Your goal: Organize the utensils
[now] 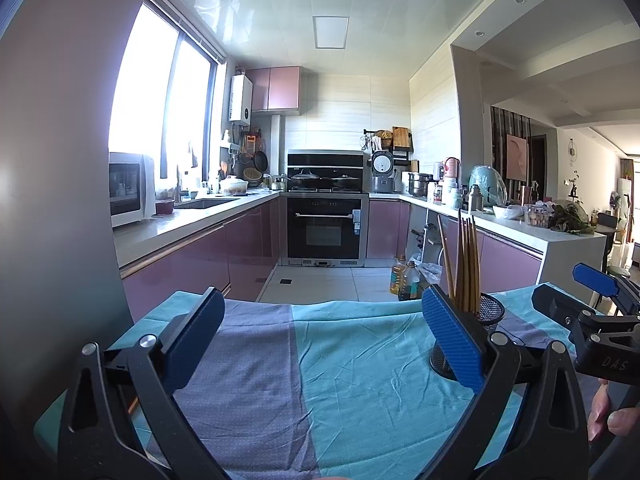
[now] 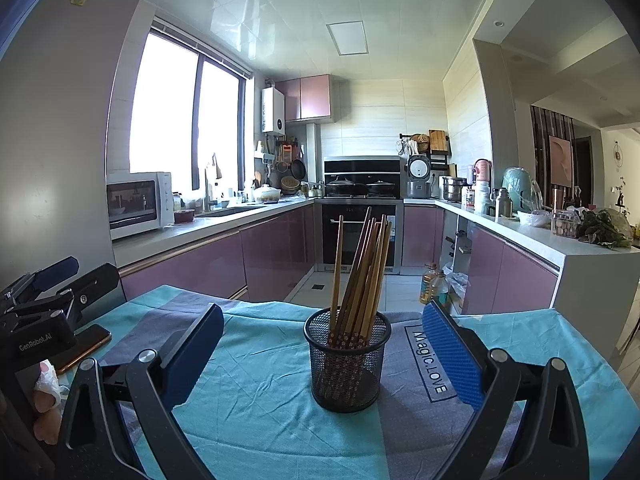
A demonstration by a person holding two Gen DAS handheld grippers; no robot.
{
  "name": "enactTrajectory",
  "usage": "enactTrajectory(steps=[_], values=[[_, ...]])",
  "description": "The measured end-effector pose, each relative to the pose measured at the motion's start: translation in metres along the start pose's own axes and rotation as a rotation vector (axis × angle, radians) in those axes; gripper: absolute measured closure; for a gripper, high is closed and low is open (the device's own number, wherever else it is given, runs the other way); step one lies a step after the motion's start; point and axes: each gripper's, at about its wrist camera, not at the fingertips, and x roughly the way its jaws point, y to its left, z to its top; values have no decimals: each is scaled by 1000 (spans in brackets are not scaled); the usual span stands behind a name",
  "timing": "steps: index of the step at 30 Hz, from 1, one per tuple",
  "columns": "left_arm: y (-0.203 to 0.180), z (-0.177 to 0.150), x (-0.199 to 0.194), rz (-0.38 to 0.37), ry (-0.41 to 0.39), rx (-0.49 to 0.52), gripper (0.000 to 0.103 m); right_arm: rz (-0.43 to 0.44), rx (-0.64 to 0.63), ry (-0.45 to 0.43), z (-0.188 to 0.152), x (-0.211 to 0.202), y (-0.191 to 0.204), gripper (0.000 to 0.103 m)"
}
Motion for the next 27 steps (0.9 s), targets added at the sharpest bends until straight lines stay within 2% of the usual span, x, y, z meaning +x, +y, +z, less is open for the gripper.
enactTrajectory(steps=[27], values=[[-2,3,-1,3,-6,2,6,-10,-1,-5,3,1,2,7]])
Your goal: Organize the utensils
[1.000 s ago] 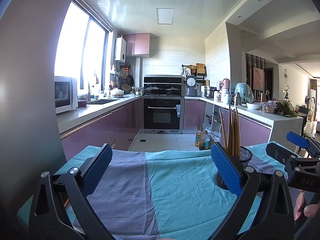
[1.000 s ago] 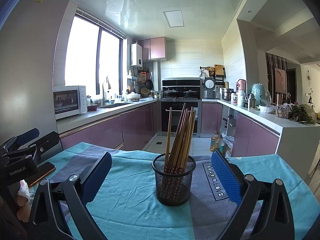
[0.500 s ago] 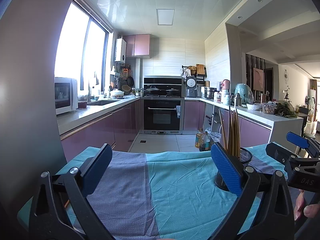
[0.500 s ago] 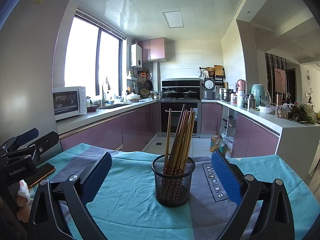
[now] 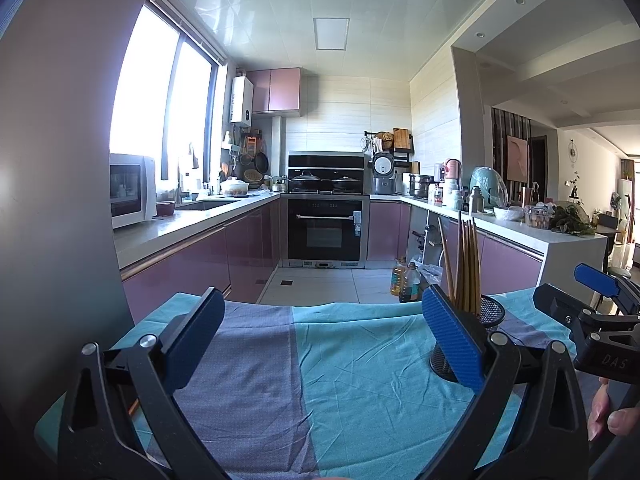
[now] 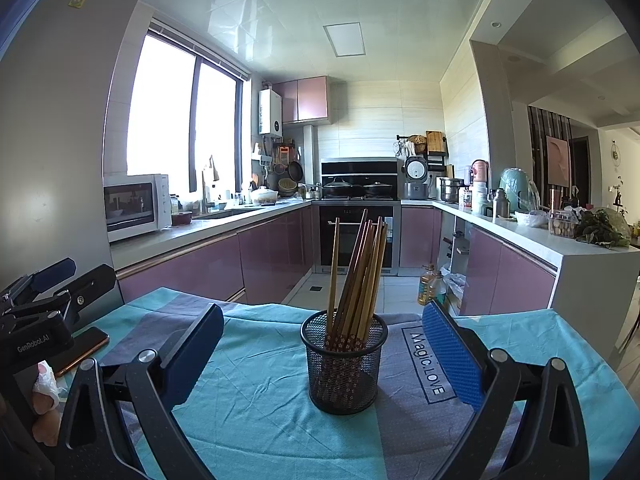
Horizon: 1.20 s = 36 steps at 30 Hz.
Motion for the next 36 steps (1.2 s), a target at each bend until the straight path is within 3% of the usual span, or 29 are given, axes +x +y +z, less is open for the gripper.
enactTrajectory(steps=[36], values=[[1,0,-1,1,-1,-3,6,-6,8,3,-1,0,2,7]])
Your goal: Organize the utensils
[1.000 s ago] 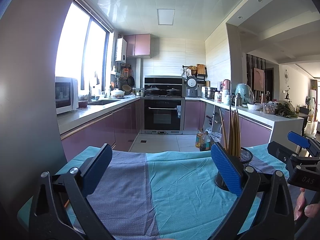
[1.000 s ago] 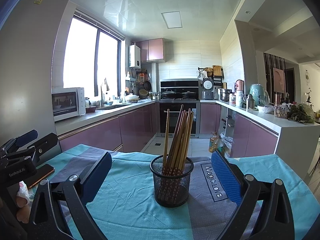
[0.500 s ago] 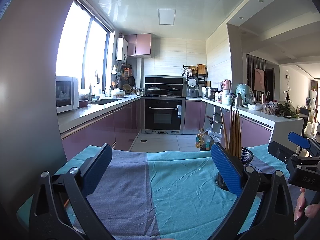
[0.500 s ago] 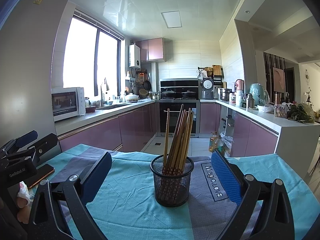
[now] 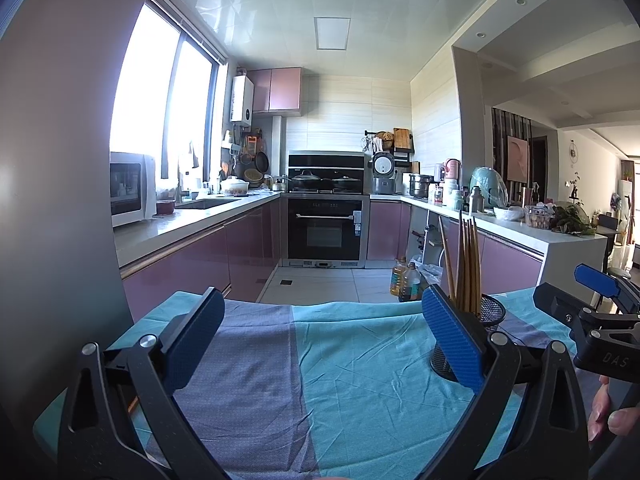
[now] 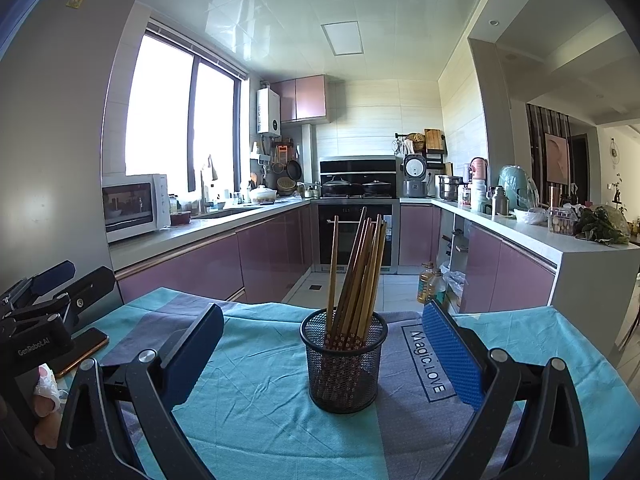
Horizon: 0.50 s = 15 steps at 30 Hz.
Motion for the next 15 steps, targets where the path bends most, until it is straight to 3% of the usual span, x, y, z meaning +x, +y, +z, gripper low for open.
enactTrajectory(steps=[15], values=[[0,-1,0,-1,2,2,6,1,2,-1,0,1,0,7]])
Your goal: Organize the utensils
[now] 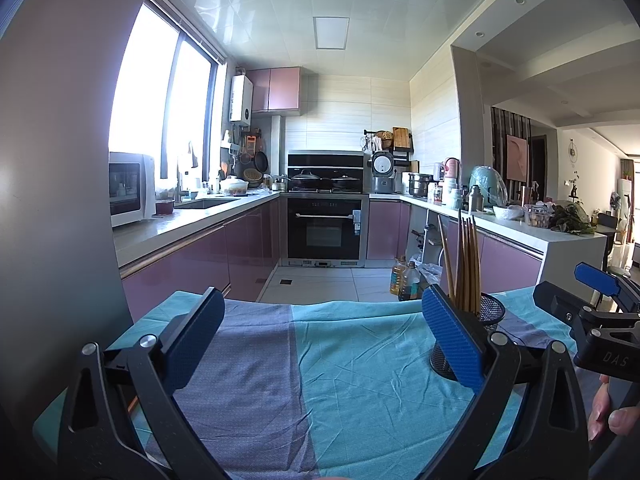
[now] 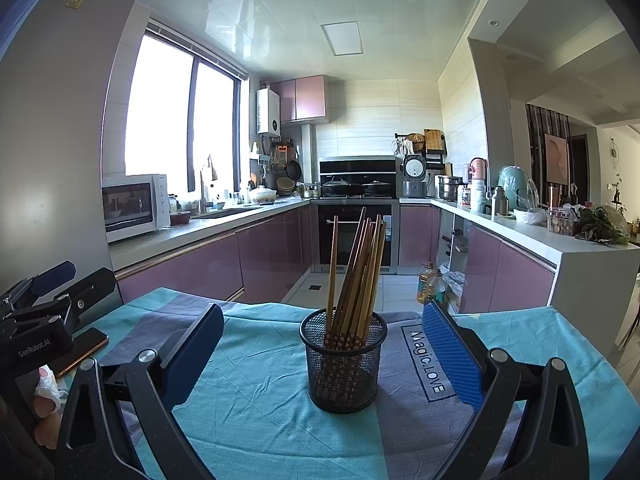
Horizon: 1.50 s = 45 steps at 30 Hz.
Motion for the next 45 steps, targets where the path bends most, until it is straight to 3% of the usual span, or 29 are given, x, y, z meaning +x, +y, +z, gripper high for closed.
enactTrajectory(steps=[45], values=[[-2,-2,1,1,-1,5,6,-1,2,-3,0,0,0,7]])
